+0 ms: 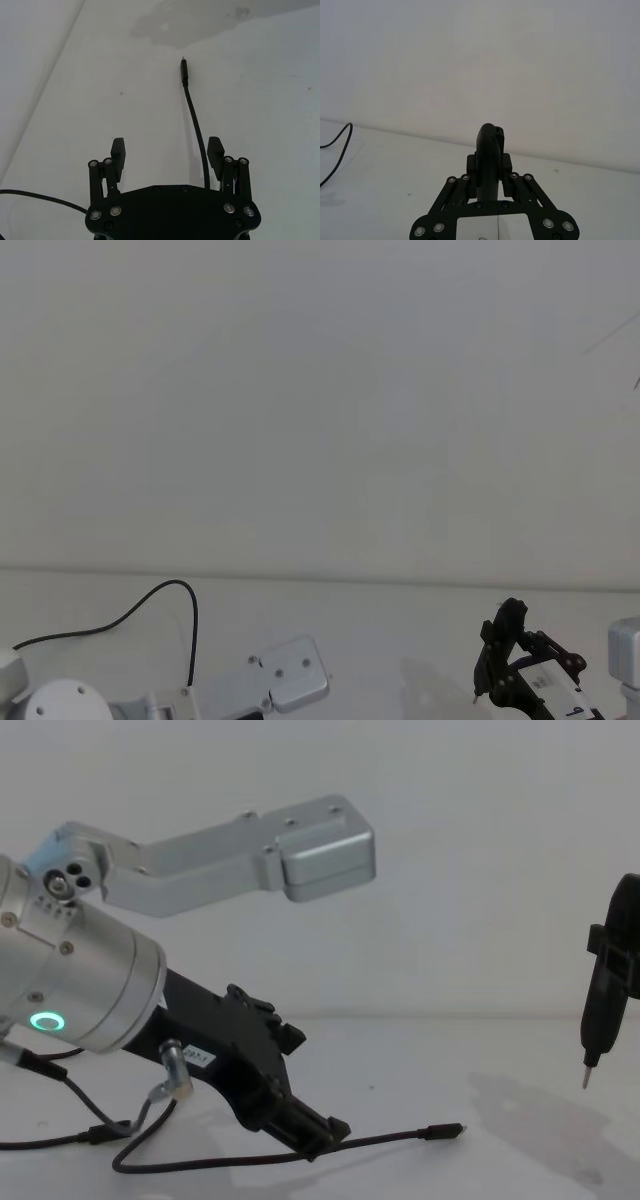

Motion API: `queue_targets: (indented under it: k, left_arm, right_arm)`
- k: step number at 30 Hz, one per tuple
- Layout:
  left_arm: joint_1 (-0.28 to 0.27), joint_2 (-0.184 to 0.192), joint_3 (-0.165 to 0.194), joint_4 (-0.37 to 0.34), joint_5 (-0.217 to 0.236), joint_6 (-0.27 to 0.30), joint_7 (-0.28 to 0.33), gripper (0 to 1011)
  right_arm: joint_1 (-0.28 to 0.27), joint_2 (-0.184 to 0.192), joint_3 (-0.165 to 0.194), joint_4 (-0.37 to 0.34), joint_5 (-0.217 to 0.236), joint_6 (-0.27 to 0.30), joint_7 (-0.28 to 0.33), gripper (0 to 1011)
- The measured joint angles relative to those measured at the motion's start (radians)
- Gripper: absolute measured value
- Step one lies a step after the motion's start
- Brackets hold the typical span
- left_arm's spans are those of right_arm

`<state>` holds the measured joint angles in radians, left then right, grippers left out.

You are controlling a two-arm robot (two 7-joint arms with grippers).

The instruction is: Pick up the data cable with the one hand.

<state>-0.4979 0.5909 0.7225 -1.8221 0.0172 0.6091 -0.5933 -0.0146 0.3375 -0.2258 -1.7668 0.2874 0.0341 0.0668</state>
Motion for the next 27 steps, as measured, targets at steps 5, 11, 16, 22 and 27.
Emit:
queue_targets:
  k: [5, 11, 16, 22, 27]
  left_arm:
    - [-0.002, -0.008, 0.009, 0.008, 0.011, 0.007, -0.001, 1000]
    - [-0.003, -0.019, 0.019, 0.017, 0.025, 0.017, -0.004, 1000]
    - [-0.004, -0.027, 0.024, 0.025, 0.035, 0.024, -0.004, 1000]
    - [-0.007, -0.039, 0.030, 0.036, 0.048, 0.037, -0.003, 1000]
    - [-0.008, -0.051, 0.033, 0.045, 0.060, 0.050, 0.003, 1000]
  right_arm:
    - [0.000, 0.000, 0.000, 0.000, 0.000, 0.000, 0.000, 268]
    - [0.000, 0.000, 0.000, 0.000, 0.000, 0.000, 0.000, 268]
    - [0.000, 0.000, 0.000, 0.000, 0.000, 0.000, 0.000, 268]
    - [0.000, 0.000, 0.000, 0.000, 0.000, 0.000, 0.000, 268]
    - [0.000, 0.000, 0.000, 0.000, 0.000, 0.000, 0.000, 268]
